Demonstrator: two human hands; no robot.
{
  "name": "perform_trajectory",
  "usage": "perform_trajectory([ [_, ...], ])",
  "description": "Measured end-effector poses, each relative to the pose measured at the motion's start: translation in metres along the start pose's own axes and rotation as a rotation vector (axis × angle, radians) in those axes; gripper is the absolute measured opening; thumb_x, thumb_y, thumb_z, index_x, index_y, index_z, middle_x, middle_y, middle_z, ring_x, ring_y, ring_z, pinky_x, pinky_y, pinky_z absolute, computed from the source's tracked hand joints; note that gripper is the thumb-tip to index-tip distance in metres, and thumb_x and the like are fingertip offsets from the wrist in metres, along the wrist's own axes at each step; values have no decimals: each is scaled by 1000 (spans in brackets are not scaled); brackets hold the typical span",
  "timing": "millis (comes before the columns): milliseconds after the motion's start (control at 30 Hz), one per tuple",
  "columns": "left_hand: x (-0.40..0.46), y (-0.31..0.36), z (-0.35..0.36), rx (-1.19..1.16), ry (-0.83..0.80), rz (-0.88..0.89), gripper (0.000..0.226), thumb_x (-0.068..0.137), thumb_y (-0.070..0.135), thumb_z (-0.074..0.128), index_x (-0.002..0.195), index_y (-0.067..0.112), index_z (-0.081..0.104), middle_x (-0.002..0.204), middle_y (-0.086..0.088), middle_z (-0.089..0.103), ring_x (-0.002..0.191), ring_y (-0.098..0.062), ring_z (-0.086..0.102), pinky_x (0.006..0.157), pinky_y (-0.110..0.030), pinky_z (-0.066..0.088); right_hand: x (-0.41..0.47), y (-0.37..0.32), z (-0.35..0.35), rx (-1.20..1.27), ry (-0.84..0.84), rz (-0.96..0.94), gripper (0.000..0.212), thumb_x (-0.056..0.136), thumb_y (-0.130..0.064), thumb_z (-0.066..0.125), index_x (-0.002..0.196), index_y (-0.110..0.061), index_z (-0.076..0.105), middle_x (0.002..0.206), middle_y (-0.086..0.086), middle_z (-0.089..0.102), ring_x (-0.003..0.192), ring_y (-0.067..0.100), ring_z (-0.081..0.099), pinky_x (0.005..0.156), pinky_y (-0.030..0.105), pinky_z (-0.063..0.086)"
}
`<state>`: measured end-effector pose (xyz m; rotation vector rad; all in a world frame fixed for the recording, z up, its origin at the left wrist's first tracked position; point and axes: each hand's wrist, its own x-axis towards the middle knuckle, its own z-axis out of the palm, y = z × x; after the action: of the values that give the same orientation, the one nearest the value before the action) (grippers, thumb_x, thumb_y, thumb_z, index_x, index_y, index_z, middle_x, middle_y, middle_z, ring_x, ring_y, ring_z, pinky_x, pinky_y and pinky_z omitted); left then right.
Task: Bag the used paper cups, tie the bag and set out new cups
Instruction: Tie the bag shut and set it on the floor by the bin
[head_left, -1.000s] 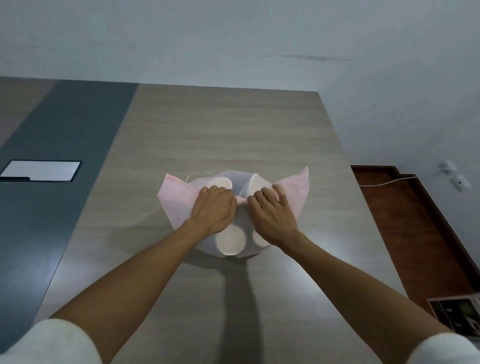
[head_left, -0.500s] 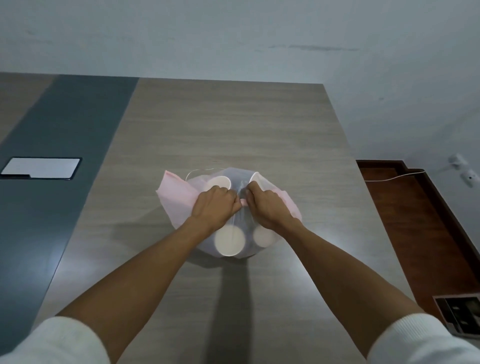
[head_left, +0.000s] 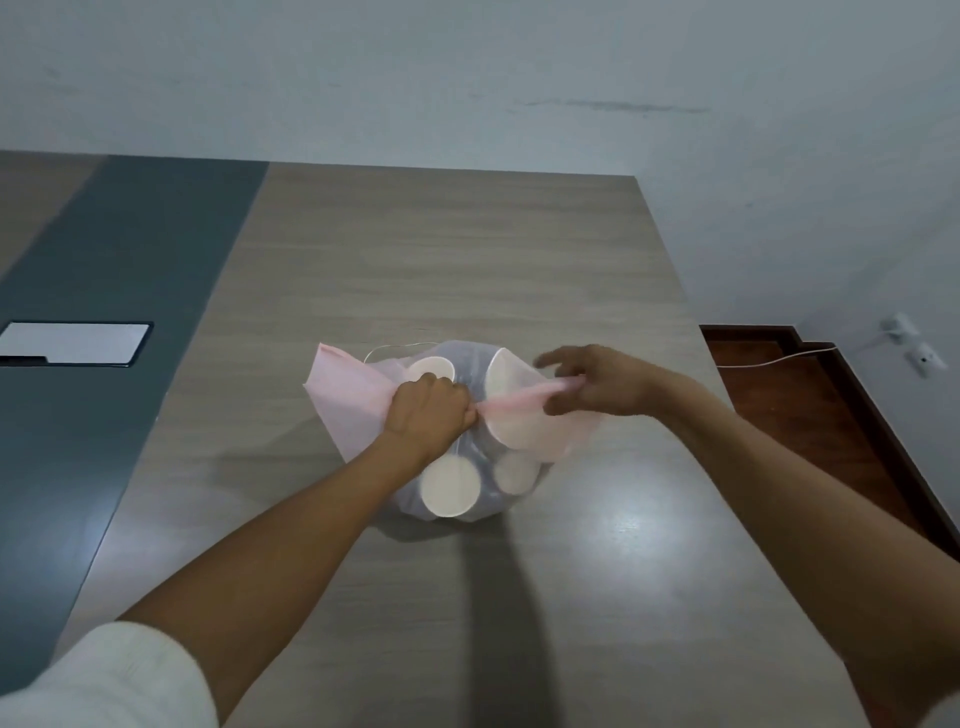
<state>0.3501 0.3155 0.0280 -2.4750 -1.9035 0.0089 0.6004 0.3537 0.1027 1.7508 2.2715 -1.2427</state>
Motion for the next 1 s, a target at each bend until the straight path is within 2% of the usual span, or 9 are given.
perform_trajectory([
  [100,1,7,-3,68,-15,-10,26,99,30,46,96,19,69,96,-5,72,86,-26,66,61,-31,32,2,-8,41,796,60,-89,20,80,-26,82,100,-22,81,99,0,78,83,14,71,67,26,51],
  [233,-4,16,-3,94,-18,-9,29,97,33,46,91,20,71,94,-4,74,87,-27,68,64,-31,29,17,-24,87,1008,368,-36,22,78,-35,85,82,-16,75,79,5,70,71,17,63,66,38,52],
  [300,-5,19,-4,104,3,1,30,99,33,45,91,21,71,94,-3,74,87,-24,68,66,-32,29,28,-32,99,844,477,-24,28,81,-41,83,94,-17,76,91,5,73,81,14,64,78,41,54],
  [400,-11,20,-10,78,40,-7,28,99,33,40,91,23,65,91,-1,74,82,-23,66,72,-35,31,40,-41,114,211,665,77,42,87,-53,66,119,-25,70,112,5,64,106,22,55,98,42,42],
  [533,-28,-9,-17,38,170,40,46,97,56,34,92,21,63,84,-4,73,78,-26,64,95,-47,35,48,-44,121,25,732,103,52,89,-48,65,131,-20,55,120,9,54,117,31,48,102,44,34],
  [633,-40,-55,-29,191,56,16,68,84,78,34,111,21,61,102,-8,71,92,-30,65,103,-52,28,53,-43,125,-124,747,135,73,77,-67,68,130,-21,48,120,6,51,112,26,48,101,41,36],
  [733,-48,-92,-45,218,-206,-117,74,80,86,30,115,27,58,100,-1,70,94,-25,63,98,-48,24,54,-47,129,-160,781,156,81,70,-72,70,127,-20,47,119,6,52,109,26,48,101,43,38],
  [867,-56,-114,-68,-84,-521,-153,43,83,73,55,93,32,59,86,6,62,81,-20,58,74,-34,39,54,-51,135,-200,811,155,80,71,-66,73,127,-16,46,120,10,52,110,28,49,102,45,38],
  [1000,-51,-106,-95,-434,-489,-8,31,76,49,78,64,23,66,75,10,67,76,-21,61,64,-31,45,54,-57,140,-283,834,172,77,75,-60,73,129,-13,45,119,11,52,109,30,51,100,44,39],
])
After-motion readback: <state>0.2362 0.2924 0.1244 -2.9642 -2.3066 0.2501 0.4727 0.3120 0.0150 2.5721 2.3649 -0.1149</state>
